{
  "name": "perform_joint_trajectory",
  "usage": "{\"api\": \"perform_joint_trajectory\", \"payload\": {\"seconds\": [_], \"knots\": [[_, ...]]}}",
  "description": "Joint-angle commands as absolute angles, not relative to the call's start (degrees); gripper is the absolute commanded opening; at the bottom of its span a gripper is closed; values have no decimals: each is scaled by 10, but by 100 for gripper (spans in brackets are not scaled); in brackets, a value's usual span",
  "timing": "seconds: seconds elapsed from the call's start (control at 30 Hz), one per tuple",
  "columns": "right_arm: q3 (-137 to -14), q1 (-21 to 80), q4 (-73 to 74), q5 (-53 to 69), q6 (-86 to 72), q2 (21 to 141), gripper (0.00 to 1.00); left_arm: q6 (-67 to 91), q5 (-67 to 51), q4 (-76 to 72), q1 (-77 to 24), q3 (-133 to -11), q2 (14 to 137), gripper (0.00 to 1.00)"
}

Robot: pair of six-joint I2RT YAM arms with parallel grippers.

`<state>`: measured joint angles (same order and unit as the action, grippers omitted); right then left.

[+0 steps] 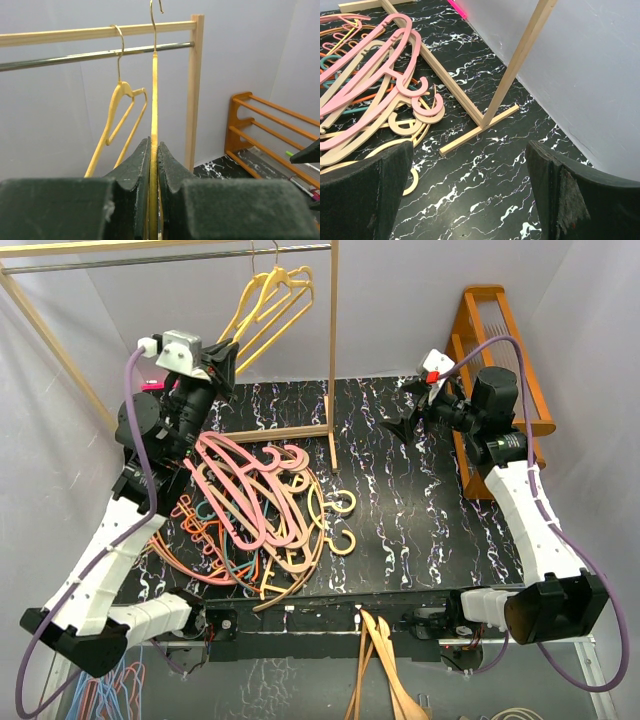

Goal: Organize the hangers
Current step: Place the hanger at the clothesline.

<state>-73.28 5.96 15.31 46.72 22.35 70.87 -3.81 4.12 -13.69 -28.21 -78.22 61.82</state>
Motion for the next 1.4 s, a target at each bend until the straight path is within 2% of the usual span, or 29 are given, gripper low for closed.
{"api": "perform_joint_trajectory", "payload": {"seconds": [0.0, 0.43, 0.57, 0.6, 0.7, 0.73, 0.83, 0.87, 1.0, 1.17, 1.27, 1.37], "knots": [[-739, 55, 124, 481, 218, 712, 99, -35, 53, -185, -281, -810, 631, 0], [-734, 48, 125, 492, 216, 713, 98, -33, 75, -209, -291, -827, 682, 0], [-728, 45, 126, 495, 214, 711, 99, -30, 48, -169, -296, -852, 702, 0], [-727, 45, 126, 494, 214, 711, 98, -29, 40, -152, -296, -860, 707, 13], [-722, 44, 125, 492, 210, 708, 98, -27, 90, -152, -295, -842, 693, 71], [-719, 43, 125, 491, 208, 708, 98, -28, 120, -167, -295, -829, 680, 79], [-710, 42, 126, 488, 209, 702, 98, -46, 160, -152, -296, -823, 657, 94], [-706, 42, 126, 484, 212, 700, 98, -49, 163, -135, -296, -833, 656, 96], [-714, 42, 124, 476, 210, 702, 98, -49, 194, -104, -296, -831, 634, 97], [-717, 42, 47, 442, 118, 689, 98, -24, 213, -34, -296, -818, 575, 97], [-715, 43, 78, 443, 160, 689, 99, -4, 188, 133, -296, -860, 585, 97], [-756, 50, 218, 455, 230, 734, 98, 26, 145, 295, -296, -851, 594, 97]]}}
